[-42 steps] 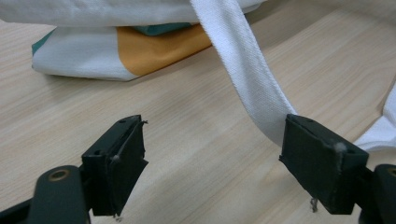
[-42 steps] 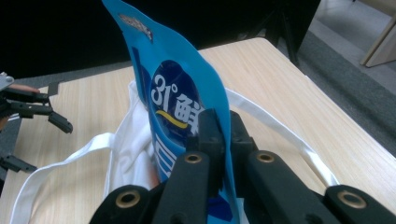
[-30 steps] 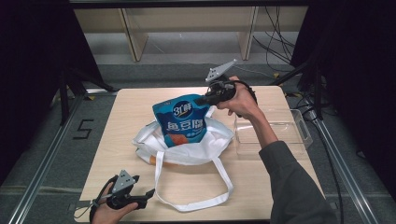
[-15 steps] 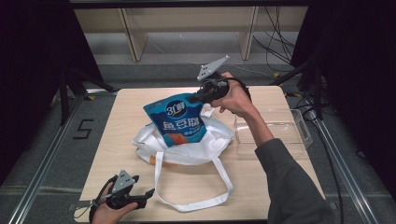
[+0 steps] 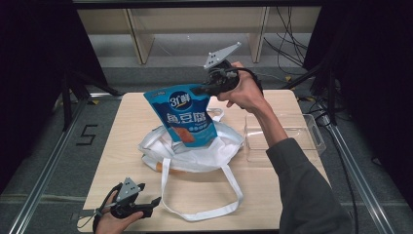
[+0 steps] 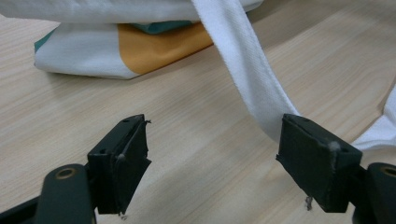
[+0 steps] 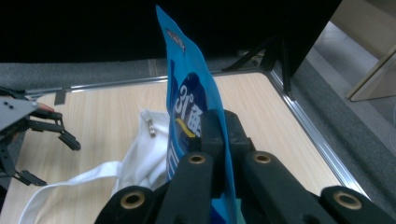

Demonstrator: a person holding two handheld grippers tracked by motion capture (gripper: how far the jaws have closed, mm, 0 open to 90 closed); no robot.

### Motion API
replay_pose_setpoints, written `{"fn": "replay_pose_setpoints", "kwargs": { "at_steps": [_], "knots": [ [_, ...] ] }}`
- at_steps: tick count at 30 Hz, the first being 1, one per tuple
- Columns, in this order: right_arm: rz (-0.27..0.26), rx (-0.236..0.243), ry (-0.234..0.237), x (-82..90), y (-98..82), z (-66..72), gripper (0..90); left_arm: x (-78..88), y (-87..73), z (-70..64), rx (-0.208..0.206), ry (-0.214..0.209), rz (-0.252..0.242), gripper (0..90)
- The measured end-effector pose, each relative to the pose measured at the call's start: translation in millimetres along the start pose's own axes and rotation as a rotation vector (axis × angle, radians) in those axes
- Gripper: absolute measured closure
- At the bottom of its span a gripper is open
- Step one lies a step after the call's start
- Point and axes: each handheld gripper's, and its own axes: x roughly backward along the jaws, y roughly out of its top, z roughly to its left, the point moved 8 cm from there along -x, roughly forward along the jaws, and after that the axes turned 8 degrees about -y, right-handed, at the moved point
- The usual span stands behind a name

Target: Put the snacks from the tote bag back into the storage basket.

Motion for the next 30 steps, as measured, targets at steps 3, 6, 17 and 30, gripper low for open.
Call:
{"fn": "replay_pose_setpoints", "kwargs": {
  "at_steps": [3, 6, 17, 30],
  "knots": [
    [-0.013, 0.005, -0.016, 6.1, 7.0, -2.8, 90.0, -0.1, -0.2, -0.6, 0.011, -0.001, 0.002, 23.5],
    [-0.010, 0.001, -0.035, 17.5, 15.8, -5.4, 90.0, -0.3, 0.1, -0.8, 0.013, -0.007, -0.004, 23.6],
    [-0.017, -0.024, -0.099, 48.4, 25.2, -19.1, 90.0, 0.0, -0.8, 0.1, 0.013, -0.003, 0.002, 23.6],
    [-0.016, -0.066, -0.183, 88.5, 11.8, -45.2, 90.0, 2.1, -0.9, 1.1, 0.013, -0.001, 0.009, 22.8]
  ]
}}
